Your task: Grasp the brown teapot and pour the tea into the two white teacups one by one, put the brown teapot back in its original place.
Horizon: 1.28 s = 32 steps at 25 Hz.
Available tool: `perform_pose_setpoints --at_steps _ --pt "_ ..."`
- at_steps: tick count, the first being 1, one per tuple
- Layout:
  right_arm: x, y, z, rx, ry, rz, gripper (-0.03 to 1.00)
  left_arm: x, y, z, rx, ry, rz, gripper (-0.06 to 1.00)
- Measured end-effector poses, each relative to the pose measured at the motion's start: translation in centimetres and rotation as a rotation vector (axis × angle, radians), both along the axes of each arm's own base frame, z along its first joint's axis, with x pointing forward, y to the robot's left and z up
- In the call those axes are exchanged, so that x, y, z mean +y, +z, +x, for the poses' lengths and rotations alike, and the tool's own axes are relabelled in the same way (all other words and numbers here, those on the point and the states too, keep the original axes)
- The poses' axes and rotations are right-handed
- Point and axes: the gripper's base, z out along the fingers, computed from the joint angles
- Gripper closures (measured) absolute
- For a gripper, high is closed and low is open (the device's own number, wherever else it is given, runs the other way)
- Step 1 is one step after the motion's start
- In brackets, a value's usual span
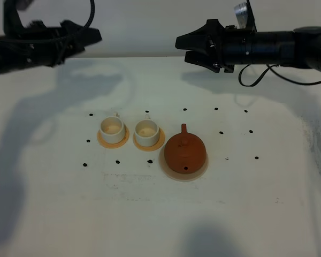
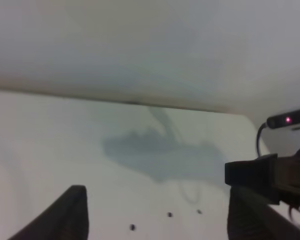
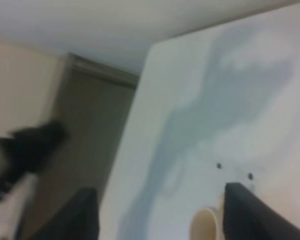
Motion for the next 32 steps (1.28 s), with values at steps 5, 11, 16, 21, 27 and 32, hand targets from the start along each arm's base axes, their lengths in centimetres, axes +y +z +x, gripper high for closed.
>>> perform_pose_setpoints --at_steps 5,11,16,21,27,32 --pt "-0.1 0.9 0.3 -0.046 0.051 -0.128 0.46 0.5 5.0 -2.4 -0.142 -0.023 0.175 0.36" --pt "-0.6 2.1 0.8 -0.089 0.076 -0.280 0.46 1.3 10.7 -6.9 -0.240 -0.045 0.382 0.36" --pt "-1.0 3.2 1.3 -0.126 0.076 -0.387 0.46 2.3 13.1 -10.3 -0.189 0.000 0.510 0.36" --pt "-0.3 3.6 1.1 -0.151 0.093 -0.507 0.46 3.5 14.8 -13.9 -0.131 0.066 0.603 0.36" --pt "0.6 3.4 0.6 -0.149 0.119 -0.558 0.48 4.3 15.5 -19.3 -0.140 0.162 0.621 0.36" --pt "0.4 3.9 0.4 -0.156 0.126 -0.573 0.48 4.6 14.6 -24.1 -0.157 0.217 0.596 0.36"
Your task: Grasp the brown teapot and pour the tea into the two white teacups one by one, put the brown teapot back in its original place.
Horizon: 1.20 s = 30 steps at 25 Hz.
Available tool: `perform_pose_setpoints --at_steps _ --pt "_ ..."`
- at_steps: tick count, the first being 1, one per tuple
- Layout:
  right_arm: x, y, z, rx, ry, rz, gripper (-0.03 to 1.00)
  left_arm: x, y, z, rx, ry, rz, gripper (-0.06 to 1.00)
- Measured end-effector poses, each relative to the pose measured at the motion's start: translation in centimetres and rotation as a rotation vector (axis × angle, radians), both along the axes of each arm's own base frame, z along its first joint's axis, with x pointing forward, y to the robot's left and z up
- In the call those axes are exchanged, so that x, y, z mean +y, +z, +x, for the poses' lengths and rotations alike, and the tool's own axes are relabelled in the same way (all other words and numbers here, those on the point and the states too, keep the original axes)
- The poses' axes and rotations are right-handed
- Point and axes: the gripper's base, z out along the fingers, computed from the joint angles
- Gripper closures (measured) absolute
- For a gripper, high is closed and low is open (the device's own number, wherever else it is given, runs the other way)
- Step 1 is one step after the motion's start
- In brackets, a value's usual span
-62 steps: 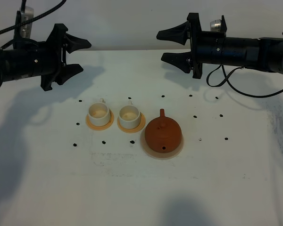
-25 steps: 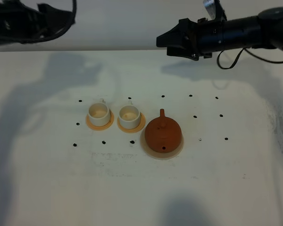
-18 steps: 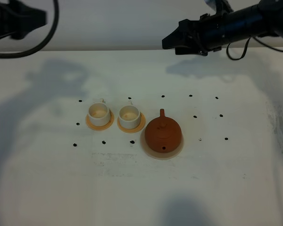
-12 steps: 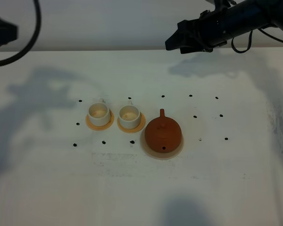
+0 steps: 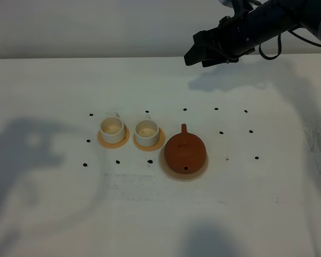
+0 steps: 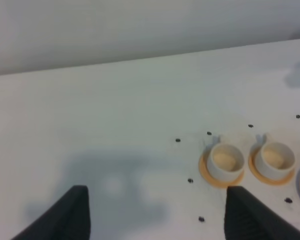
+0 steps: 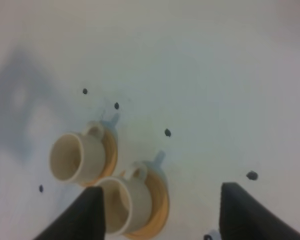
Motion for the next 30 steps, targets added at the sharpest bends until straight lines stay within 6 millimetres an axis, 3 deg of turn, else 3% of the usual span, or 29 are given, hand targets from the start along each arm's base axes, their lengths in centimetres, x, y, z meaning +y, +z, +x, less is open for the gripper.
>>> perform_pose_setpoints --at_steps 8,14,18,24,30 --pt "-0.6 0.5 -0.1 -0.010 -0.017 -0.071 0.48 0.1 -3.3 -5.3 -0.002 0.013 -0.026 0.36" --pt "0.0 0.3 -0.5 -0.026 -0.002 -0.133 0.48 0.1 -7.3 -7.6 0.061 0.026 -0.049 0.36" --pt "0.9 0.4 -0.9 -0.043 0.016 -0.150 0.48 0.1 -8.9 -8.8 0.074 0.037 -0.068 0.36" --pt "2.0 0.3 -1.3 -0.069 0.040 -0.175 0.48 0.1 -10.0 -10.9 0.110 0.031 -0.075 0.36" --pt "3.1 0.3 -1.8 -0.075 0.063 -0.175 0.48 0.1 -9.7 -13.6 0.014 0.033 -0.096 0.36"
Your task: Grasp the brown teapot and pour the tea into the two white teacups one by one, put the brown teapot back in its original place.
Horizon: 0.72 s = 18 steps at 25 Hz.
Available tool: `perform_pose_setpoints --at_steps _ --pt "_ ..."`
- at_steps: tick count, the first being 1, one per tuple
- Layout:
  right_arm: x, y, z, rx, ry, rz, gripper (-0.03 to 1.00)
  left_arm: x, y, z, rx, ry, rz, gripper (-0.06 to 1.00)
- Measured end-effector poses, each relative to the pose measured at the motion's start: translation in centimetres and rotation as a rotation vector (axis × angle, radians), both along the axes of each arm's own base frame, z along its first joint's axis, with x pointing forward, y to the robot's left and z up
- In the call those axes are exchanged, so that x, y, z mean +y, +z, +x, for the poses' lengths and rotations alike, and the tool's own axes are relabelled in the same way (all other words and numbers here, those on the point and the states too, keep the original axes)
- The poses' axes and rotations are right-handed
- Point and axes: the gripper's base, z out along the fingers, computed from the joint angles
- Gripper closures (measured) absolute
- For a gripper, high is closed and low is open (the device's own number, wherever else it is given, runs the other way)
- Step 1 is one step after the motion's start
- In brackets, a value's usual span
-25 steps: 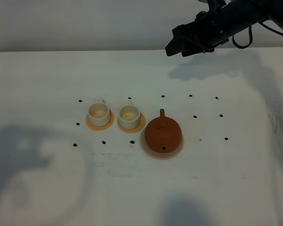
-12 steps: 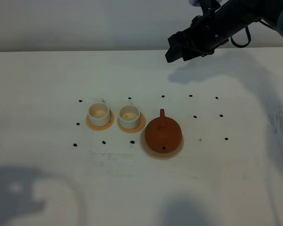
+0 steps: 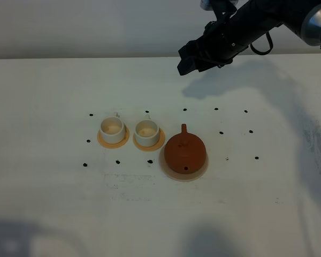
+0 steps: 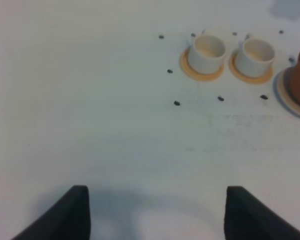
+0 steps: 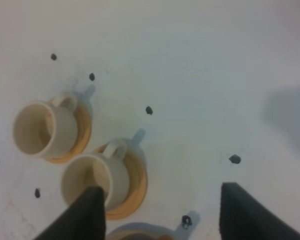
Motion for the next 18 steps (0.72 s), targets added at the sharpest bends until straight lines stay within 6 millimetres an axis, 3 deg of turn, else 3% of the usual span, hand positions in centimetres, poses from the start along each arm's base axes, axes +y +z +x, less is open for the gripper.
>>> perform_pose_setpoints --at_steps 8,18 --pt "1.3 -0.2 -0.7 -0.015 0.021 -0.042 0.48 0.4 -1.1 -3.2 -0.061 0.018 0.042 0.36" --pt "3.4 -0.4 -2.0 -0.020 0.057 -0.082 0.49 0.4 -1.2 -3.3 -0.065 0.026 0.032 0.36"
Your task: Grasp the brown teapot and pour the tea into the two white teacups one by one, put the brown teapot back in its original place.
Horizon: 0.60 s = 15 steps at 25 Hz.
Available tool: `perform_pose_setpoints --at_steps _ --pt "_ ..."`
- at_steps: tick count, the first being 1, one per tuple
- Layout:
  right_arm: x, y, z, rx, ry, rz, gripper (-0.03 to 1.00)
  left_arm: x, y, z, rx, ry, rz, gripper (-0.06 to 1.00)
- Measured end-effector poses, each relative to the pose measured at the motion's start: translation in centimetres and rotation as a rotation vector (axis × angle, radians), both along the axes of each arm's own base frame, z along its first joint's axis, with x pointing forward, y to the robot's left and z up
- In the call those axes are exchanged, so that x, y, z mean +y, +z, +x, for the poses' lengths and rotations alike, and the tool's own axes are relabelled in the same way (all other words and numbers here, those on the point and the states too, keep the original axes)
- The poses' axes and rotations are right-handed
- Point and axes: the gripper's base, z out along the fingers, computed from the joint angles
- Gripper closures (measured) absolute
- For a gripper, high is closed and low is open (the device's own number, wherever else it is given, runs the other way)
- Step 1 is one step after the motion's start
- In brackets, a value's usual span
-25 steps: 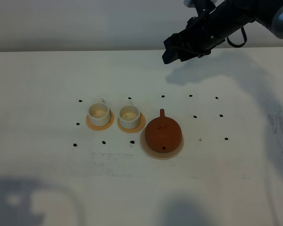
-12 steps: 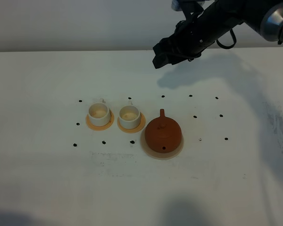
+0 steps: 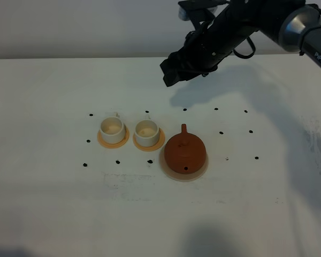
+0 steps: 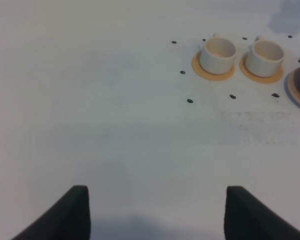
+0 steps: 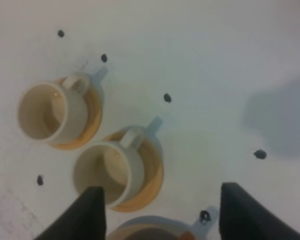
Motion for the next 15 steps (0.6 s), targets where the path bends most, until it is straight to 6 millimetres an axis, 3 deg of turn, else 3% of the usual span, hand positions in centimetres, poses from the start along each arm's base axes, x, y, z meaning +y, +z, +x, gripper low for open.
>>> perform_pose_setpoints --at_steps 8,15 --pt "2.3 -0.1 -1.4 -0.027 0.043 -0.034 0.49 0.0 0.0 0.0 -0.005 0.071 0.000 0.36" --pt "2.1 -0.3 -1.4 -0.046 0.031 -0.085 0.50 0.0 0.0 0.0 -0.004 0.079 0.000 0.36"
